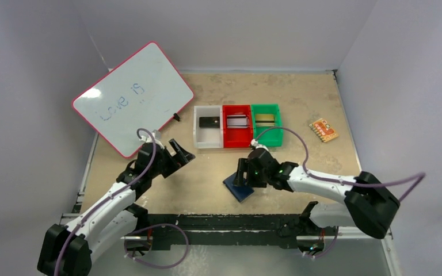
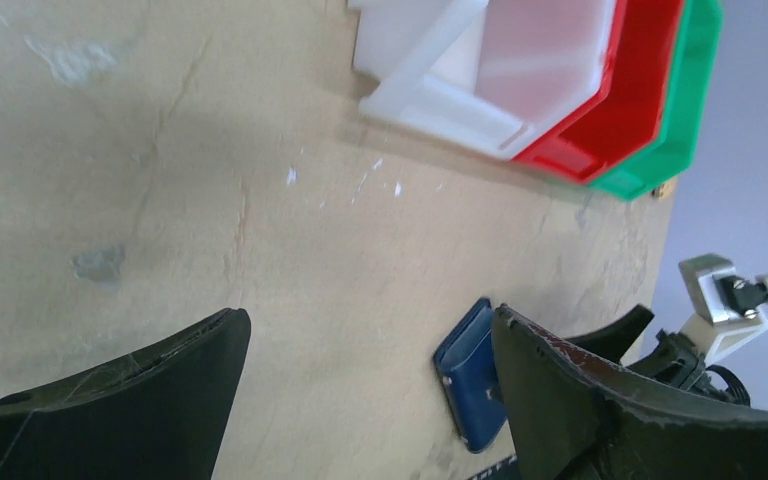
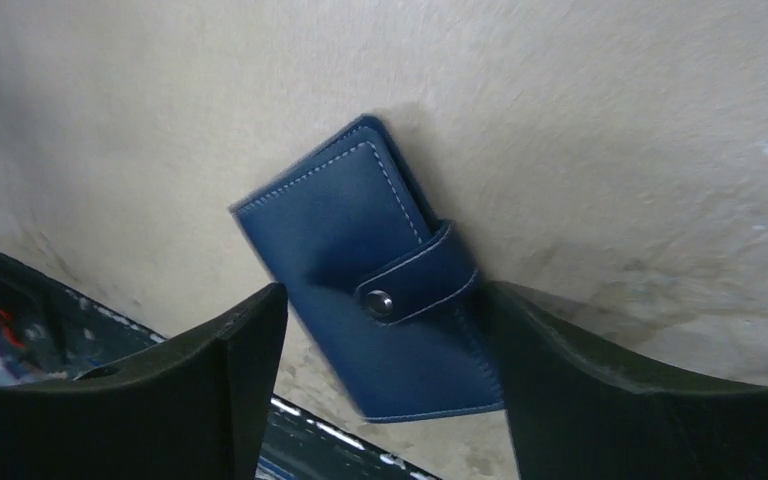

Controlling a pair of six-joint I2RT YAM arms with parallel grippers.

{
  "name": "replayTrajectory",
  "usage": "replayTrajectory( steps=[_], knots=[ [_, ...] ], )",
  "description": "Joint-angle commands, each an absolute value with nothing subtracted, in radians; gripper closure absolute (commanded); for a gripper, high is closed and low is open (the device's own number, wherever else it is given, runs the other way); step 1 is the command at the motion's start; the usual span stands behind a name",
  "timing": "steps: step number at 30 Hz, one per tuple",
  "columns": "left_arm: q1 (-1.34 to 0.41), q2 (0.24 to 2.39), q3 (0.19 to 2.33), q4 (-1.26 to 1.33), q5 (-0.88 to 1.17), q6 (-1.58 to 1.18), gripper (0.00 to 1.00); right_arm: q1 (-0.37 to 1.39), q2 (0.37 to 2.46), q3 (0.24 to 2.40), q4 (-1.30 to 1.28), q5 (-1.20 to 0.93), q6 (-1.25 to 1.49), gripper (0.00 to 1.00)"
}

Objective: Take the credit cards out of the card holder

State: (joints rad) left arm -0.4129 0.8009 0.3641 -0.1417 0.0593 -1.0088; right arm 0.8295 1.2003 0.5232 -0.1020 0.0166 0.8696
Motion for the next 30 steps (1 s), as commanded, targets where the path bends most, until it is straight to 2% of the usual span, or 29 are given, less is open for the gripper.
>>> replayTrajectory(
  steps=[1, 5, 8, 10, 18, 24, 30],
  knots=[
    [-0.422, 0.850, 0.346, -0.044, 0.232, -1.014, 0.11, 0.942, 1.324, 0.551, -0.028, -0.040, 0.861, 0.26],
    [-0.439, 0.862, 0.335, -0.048, 0.248, -1.004, 0.14, 1.032, 1.453, 0.656, -0.134, 0.093, 0.899, 0.35],
    [-0.458, 0.877, 0.333, -0.057, 0.232, -1.001, 0.19, 1.075, 1.536, 0.734, -0.212, 0.170, 0.944, 0.47],
    [-0.475, 0.883, 0.335, -0.065, 0.228, -0.997, 0.22, 1.099, 1.584, 0.777, -0.243, 0.206, 0.978, 0.52],
    [-0.575, 0.865, 0.358, -0.210, 0.093, -0.983, 0.34, 1.151, 1.668, 0.874, -0.345, 0.323, 1.073, 0.69],
    [-0.642, 0.874, 0.357, -0.212, 0.044, -0.999, 0.40, 1.143, 1.592, 0.828, -0.226, 0.244, 1.057, 0.77],
    [-0.752, 0.994, 0.387, -0.196, -0.042, -1.007, 0.41, 1.090, 1.573, 0.747, -0.004, 0.094, 1.072, 0.78]
  ],
)
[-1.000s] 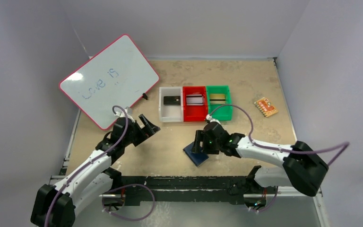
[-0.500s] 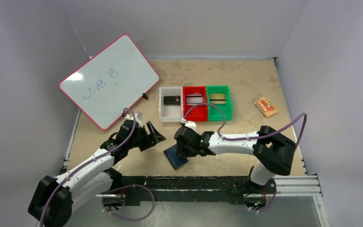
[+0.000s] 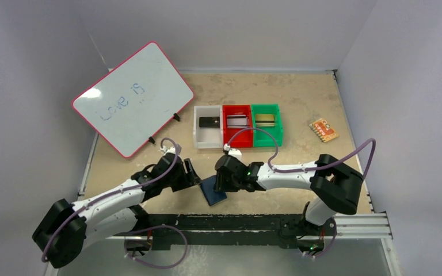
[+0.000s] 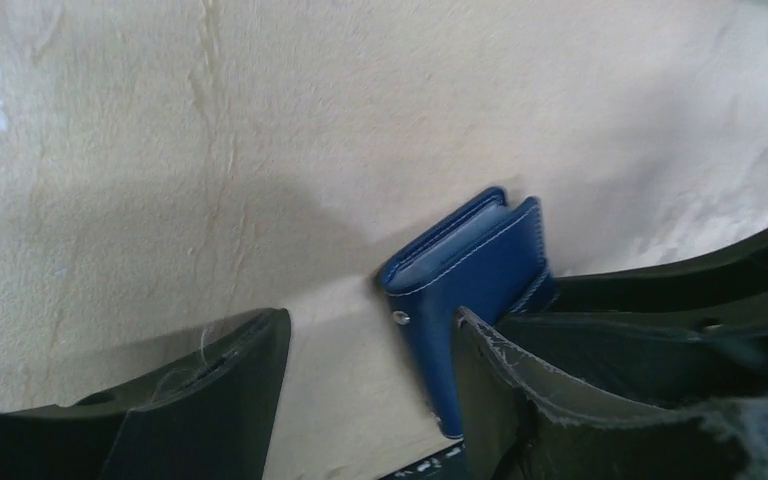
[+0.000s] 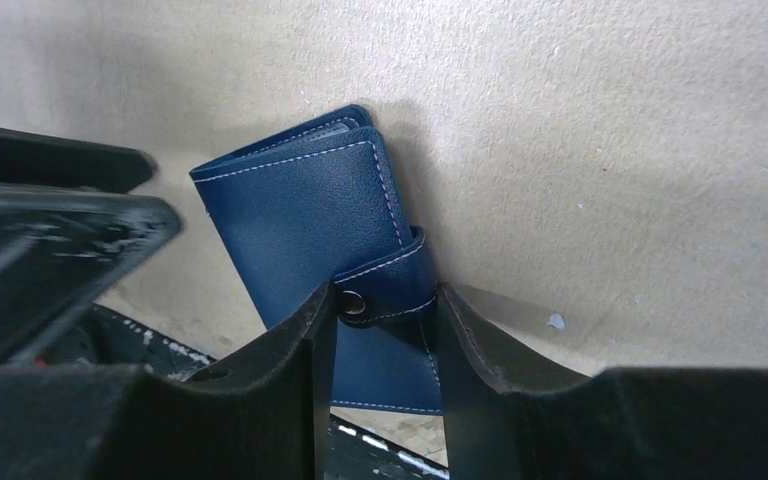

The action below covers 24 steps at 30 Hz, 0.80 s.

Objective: Take the credit cards out of the card holder

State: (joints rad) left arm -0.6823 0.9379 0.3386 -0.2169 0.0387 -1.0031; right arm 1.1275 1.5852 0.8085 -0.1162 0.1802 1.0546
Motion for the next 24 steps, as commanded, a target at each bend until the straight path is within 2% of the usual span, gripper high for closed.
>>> replayTrajectory(
  steps=[1, 6, 9, 12, 18, 20, 24],
  knots=[
    [-0.783, 1.006, 0.396, -0.192, -0.067, -1.012, 0.41, 1.072, 1.561, 0.718, 0.044, 0.069, 1.088, 0.78],
    [-0.865, 1.108, 0.418, -0.145, -0.137, -1.039, 0.41, 0.957, 1.477, 0.519, 0.391, -0.097, 1.154, 0.78],
    [-0.911, 1.187, 0.446, -0.137, -0.188, -1.044, 0.43, 0.930, 1.464, 0.487, 0.453, -0.151, 1.154, 0.83],
    [-0.950, 1.265, 0.473, -0.187, -0.269, -1.039, 0.45, 0.927, 1.452, 0.467, 0.483, -0.172, 1.159, 0.83],
    [-0.998, 1.358, 0.480, -0.227, -0.372, -1.055, 0.63, 0.878, 1.432, 0.351, 0.652, -0.253, 1.218, 0.82],
    [-1.004, 1.349, 0.481, -0.254, -0.399, -1.066, 0.63, 0.858, 1.398, 0.313, 0.622, -0.229, 1.220, 0.78],
    [-1.007, 1.295, 0.476, -0.251, -0.405, -1.056, 0.62, 0.851, 1.308, 0.348, 0.334, -0.109, 1.124, 0.60]
  ],
)
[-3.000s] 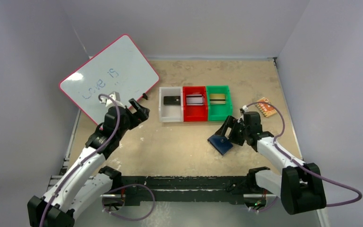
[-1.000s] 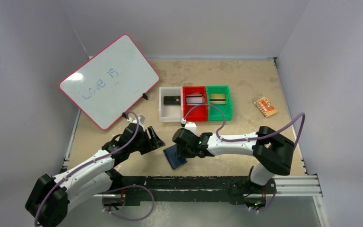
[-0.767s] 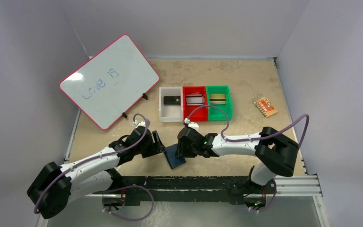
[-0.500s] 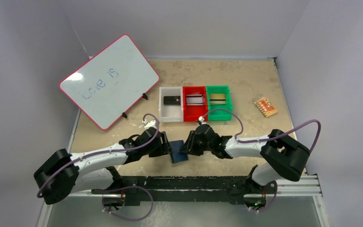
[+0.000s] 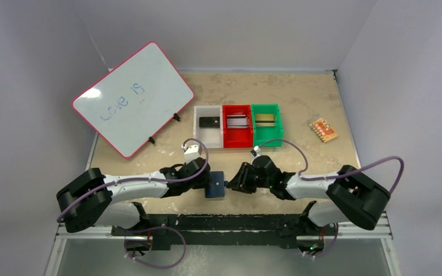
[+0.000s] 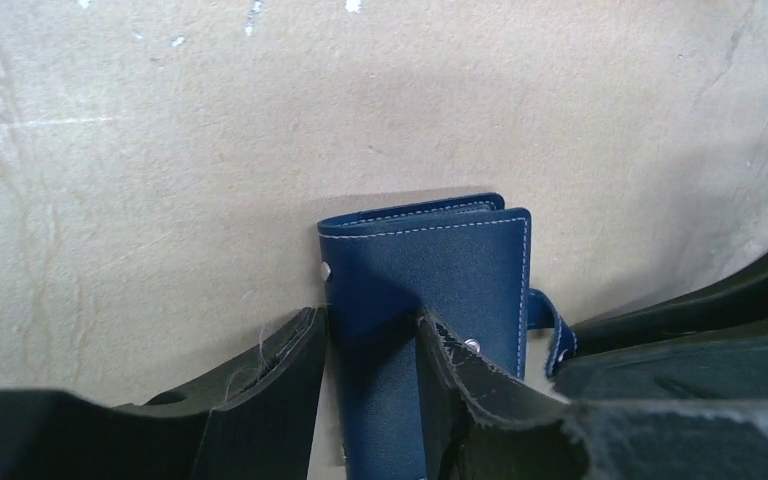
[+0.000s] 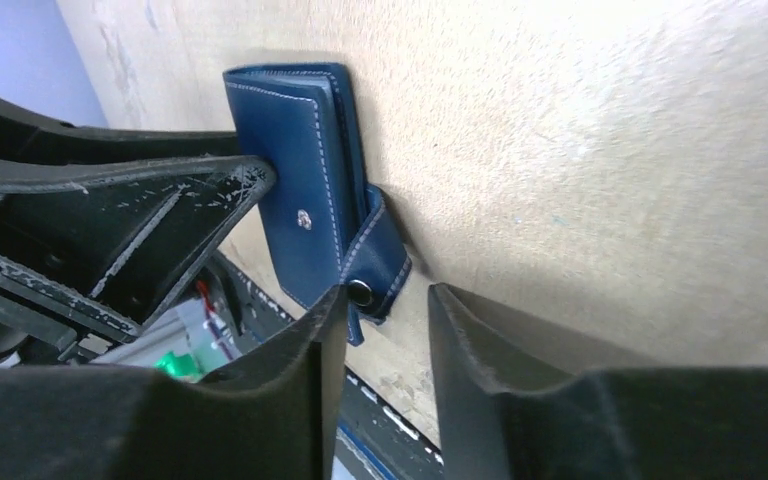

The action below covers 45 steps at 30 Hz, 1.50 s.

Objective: Take the credit cards out of the card holder

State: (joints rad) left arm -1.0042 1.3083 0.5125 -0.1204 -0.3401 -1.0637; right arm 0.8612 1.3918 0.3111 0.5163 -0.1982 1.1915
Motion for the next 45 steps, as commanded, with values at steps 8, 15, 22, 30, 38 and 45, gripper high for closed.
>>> replayTrajectory(
  steps=[8, 15, 22, 30, 38, 45],
  knots=[
    [-1.008, 1.267, 0.523, -0.258, -0.404, -1.031, 0.59, 0.856, 1.267, 0.585, -0.011, 0.082, 0.861, 0.44],
    [-1.008, 1.252, 0.527, -0.263, -0.411, -1.039, 0.59, 0.919, 1.297, 0.648, -0.007, 0.099, 0.806, 0.36],
    [-1.007, 1.129, 0.481, -0.274, -0.527, -1.117, 0.59, 1.015, 1.345, 0.701, 0.003, 0.148, 0.826, 0.35],
    [-1.008, 1.004, 0.450, -0.400, -0.637, -1.244, 0.58, 1.064, 1.469, 0.827, -0.081, 0.231, 0.753, 0.36],
    [-1.007, 0.770, 0.460, -0.673, -0.848, -1.385, 0.56, 1.120, 1.570, 0.927, -0.133, 0.276, 0.698, 0.39],
    [-1.008, 0.662, 0.440, -0.736, -0.897, -1.411, 0.54, 1.190, 1.683, 1.056, -0.277, 0.392, 0.703, 0.40]
  ],
)
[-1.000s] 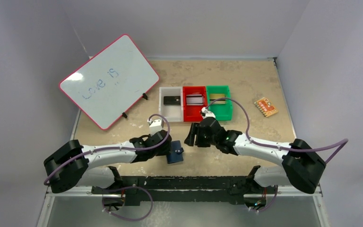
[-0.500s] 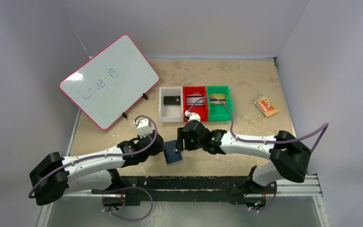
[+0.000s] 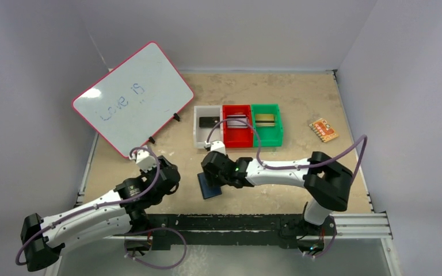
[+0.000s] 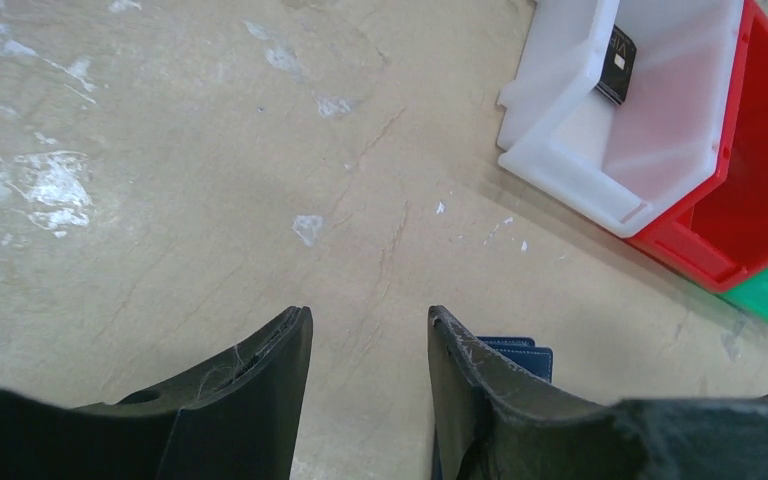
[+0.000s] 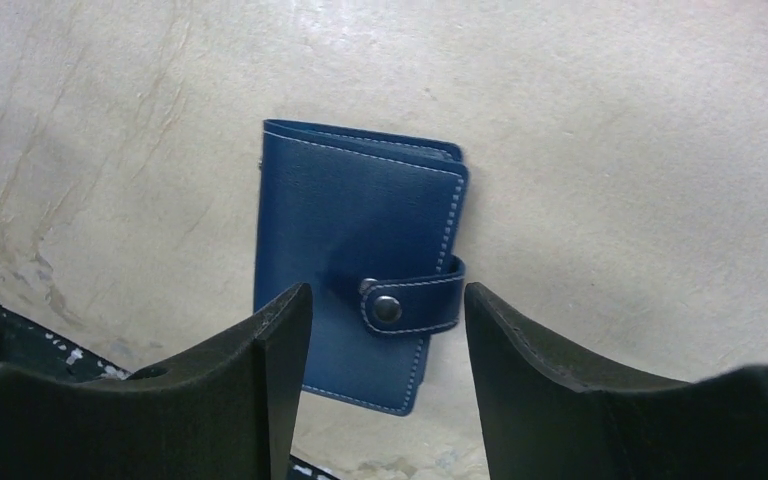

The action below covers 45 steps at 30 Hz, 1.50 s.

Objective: Take the credit cards out of the card holder

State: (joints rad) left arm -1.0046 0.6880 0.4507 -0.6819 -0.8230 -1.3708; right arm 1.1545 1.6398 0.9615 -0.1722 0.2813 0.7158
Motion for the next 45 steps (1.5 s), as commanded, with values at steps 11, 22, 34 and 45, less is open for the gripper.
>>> replayTrajectory(
  steps=[11, 22, 34, 45],
  knots=[
    [-1.008, 0.743, 0.449, -0.693, -0.865, -1.392, 0.54, 1.210, 1.792, 1.149, -0.462, 0.515, 0.787, 0.58],
    [-1.007, 0.748, 0.448, -0.660, -0.849, -1.369, 0.54, 1.210, 1.742, 1.109, -0.487, 0.521, 0.875, 0.78],
    [-1.007, 0.783, 0.462, -0.620, -0.822, -1.346, 0.54, 1.209, 1.704, 1.095, -0.573, 0.593, 0.984, 0.79],
    [-1.007, 0.805, 0.466, -0.589, -0.804, -1.337, 0.54, 1.209, 1.680, 1.087, -0.661, 0.633, 1.064, 0.76]
  ],
)
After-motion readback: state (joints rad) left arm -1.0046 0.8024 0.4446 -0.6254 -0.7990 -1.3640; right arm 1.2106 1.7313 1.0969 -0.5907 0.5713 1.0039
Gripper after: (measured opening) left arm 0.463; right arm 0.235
